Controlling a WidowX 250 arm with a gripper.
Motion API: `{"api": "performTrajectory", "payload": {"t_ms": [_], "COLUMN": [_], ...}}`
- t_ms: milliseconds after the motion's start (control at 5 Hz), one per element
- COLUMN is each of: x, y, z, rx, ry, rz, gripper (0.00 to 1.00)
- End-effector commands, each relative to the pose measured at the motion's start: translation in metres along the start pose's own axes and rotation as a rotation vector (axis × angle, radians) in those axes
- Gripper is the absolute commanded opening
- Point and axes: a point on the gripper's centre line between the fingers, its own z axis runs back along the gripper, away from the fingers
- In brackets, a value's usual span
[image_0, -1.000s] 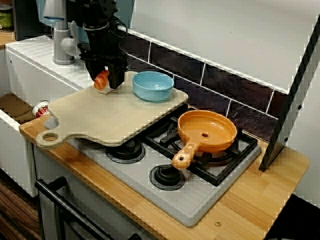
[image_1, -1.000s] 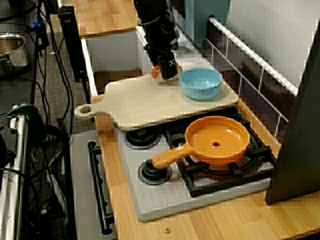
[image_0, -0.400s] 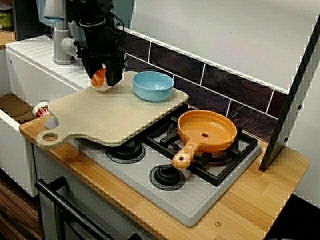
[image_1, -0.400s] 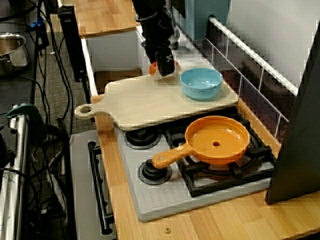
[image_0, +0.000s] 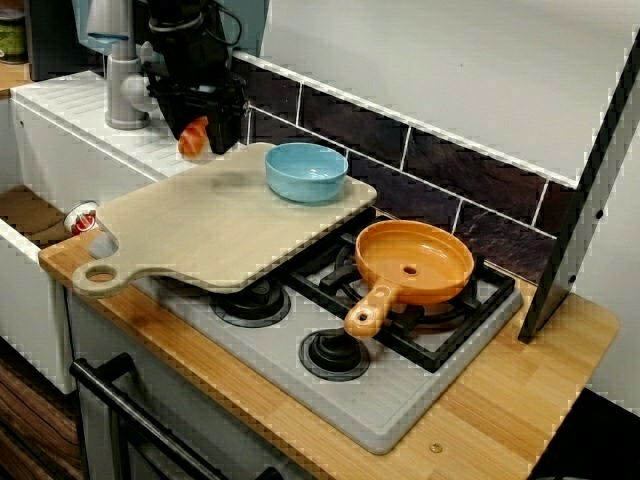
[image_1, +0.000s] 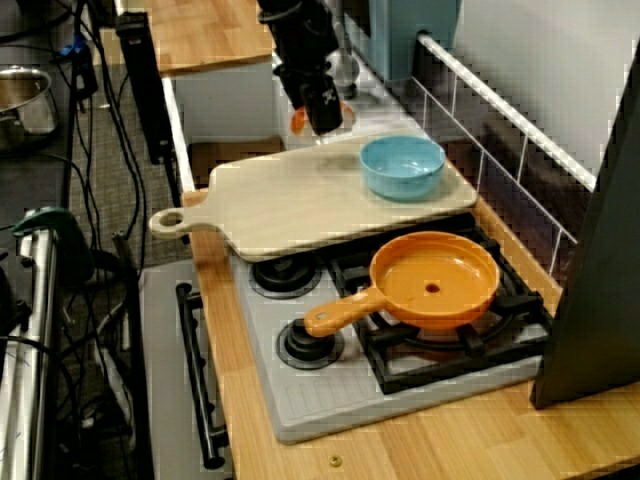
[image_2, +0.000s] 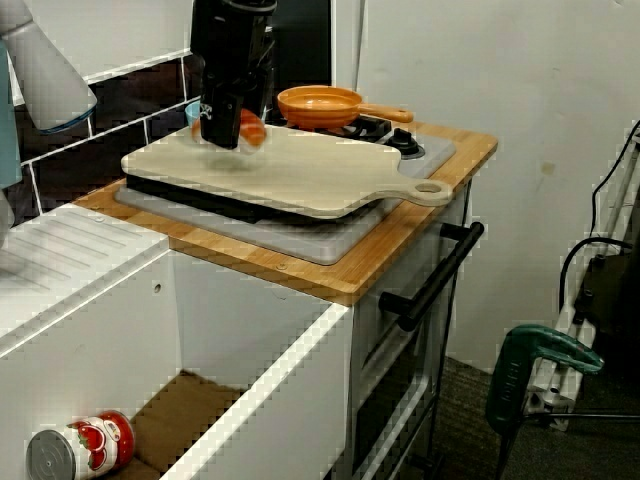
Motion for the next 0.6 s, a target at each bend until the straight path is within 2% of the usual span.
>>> {"api": "performTrajectory", "payload": {"t_ms": [0, 400], "x": [0.009, 0.015], "y": [-0.009, -0.031], "z": [0.033, 0.035], "rx": [-0.020, -0.031], "ry": [-0.066, -0.053], "rz": [-0.020, -0.050], "gripper": [0.00, 0.00]}}
